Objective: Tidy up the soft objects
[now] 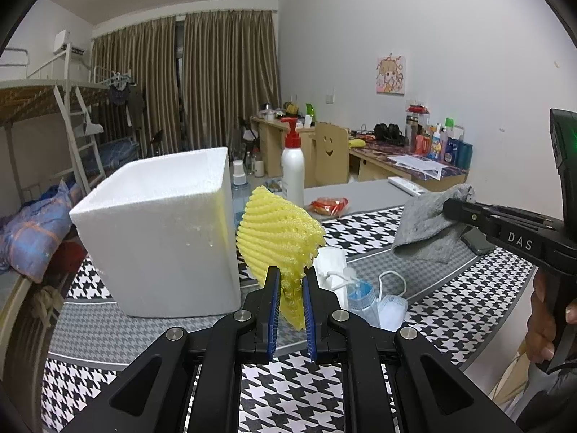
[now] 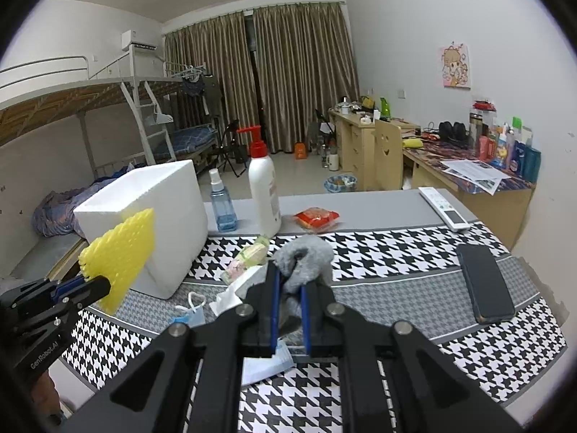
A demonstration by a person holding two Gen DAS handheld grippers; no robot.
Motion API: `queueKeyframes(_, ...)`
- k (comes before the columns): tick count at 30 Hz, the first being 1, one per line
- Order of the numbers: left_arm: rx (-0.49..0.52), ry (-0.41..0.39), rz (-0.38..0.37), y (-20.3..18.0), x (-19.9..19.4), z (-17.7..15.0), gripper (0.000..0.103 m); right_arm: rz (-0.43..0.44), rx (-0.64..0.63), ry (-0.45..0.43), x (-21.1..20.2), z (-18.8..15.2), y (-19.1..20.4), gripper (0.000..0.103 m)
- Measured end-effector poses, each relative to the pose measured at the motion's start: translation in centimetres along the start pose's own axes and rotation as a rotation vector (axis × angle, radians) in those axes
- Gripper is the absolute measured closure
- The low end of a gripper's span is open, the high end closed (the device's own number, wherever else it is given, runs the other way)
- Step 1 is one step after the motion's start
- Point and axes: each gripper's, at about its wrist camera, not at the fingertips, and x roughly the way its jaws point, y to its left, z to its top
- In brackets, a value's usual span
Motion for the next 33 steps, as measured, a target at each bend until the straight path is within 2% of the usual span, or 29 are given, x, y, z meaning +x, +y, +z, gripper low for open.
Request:
queueKeyframes(28, 0.002, -0.085, 0.026, 2.1, -0.4, 3.9, 0.090, 0.058, -0.049, -0.089, -0.2, 3.3, 2.7, 0.090)
queueKeyframes(30, 0.004, -0.075, 0.016, 2.1, -0.2, 3.8, 0.098, 0.062, -0.049, -0.089, -0.2, 3.4, 2.8, 0.090)
queueKeyframes(33, 0.006, -0.062, 0.008, 2.2, -0.1, 3.4, 0.098, 0.062, -0.053, -0.088, -0.2, 3.3, 3.0, 0.090)
